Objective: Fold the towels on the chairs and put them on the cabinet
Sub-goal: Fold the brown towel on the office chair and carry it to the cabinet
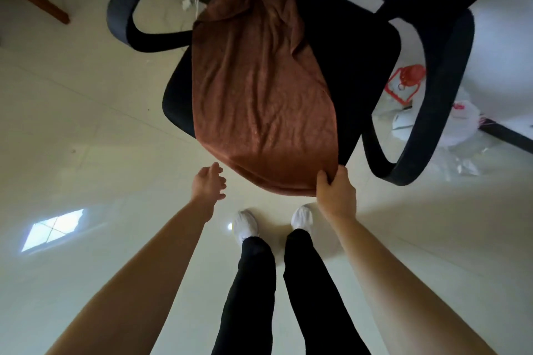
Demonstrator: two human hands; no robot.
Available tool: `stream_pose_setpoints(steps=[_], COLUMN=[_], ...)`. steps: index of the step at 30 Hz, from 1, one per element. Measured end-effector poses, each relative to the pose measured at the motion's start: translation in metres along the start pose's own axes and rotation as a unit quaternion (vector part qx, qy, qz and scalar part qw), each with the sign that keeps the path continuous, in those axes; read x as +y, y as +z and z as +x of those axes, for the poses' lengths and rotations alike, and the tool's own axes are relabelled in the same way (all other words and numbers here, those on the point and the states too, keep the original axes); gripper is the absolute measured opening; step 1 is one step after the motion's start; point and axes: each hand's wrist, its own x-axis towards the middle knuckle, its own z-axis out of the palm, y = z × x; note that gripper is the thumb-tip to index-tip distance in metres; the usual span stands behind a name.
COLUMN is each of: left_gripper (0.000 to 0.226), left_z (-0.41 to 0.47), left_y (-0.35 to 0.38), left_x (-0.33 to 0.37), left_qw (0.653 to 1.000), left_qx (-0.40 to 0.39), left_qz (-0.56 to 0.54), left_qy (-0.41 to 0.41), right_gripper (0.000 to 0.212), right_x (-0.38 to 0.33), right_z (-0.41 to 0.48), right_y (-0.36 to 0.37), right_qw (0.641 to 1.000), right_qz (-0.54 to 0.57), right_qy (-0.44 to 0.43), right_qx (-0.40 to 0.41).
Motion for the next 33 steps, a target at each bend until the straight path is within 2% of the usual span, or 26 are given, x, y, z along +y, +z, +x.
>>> stream_pose_setpoints(steps=[3,5,7,10,13,15,18,21,24,26,29,31,33], left_gripper=[0.056,0.071,0.077,0.079,0.083,0.072,0.062,0.057,0.059,0.053,0.031,0.018,0.015], left_z=[0.028,0.047,0.063,0.073,0.061,0.042,0.018,-0.016,-0.052,-0.088,-0.146,-0.193,-0.240], left_y=[0.012,0.023,0.032,0.043,0.049,0.047,0.033,0.011,-0.005,-0.019,-0.039,-0.054,-0.067], left_x=[0.016,0.020,0.019,0.010,-0.010,-0.033,-0.064,-0.072,-0.059,-0.021,0.060,0.115,0.162], left_qw=[0.992,0.979,0.966,0.964,0.981,0.991,0.990,0.989,0.989,0.992,0.990,0.986,0.977], left_qx=[0.050,0.040,0.021,0.054,0.100,0.104,0.098,0.079,0.085,0.088,0.089,0.085,0.101], left_qz=[-0.114,-0.197,-0.256,-0.260,-0.169,-0.069,0.052,0.100,0.106,0.065,0.021,-0.003,-0.026], left_qy=[-0.024,-0.028,-0.015,-0.010,0.002,0.037,0.091,0.072,0.058,0.068,0.106,0.144,0.186], right_gripper=[0.041,0.040,0.036,0.038,0.037,0.036,0.038,0.039,0.040,0.037,0.036,0.047,0.057], right_x=[0.005,0.012,0.021,0.031,0.032,0.030,0.022,0.013,-0.004,-0.028,-0.077,-0.116,-0.152], right_z=[0.015,0.021,0.022,0.019,0.022,0.023,0.021,0.011,-0.004,-0.022,-0.052,-0.077,-0.101], right_y=[0.006,0.016,0.029,0.038,0.042,0.044,0.044,0.027,0.001,-0.031,-0.089,-0.137,-0.186], right_qw=[1.000,0.999,0.995,0.989,0.988,0.990,0.995,1.000,0.996,0.995,0.991,0.983,0.972], right_qz=[0.010,-0.002,-0.023,-0.028,-0.023,-0.022,-0.022,-0.019,-0.030,-0.014,0.040,0.099,0.139], right_qy=[-0.016,-0.041,-0.079,-0.117,-0.117,-0.099,-0.068,-0.005,0.020,-0.018,-0.092,-0.139,-0.180], right_qx=[0.000,0.021,0.051,0.082,0.094,0.099,0.074,-0.014,-0.085,-0.095,-0.092,-0.074,-0.057])
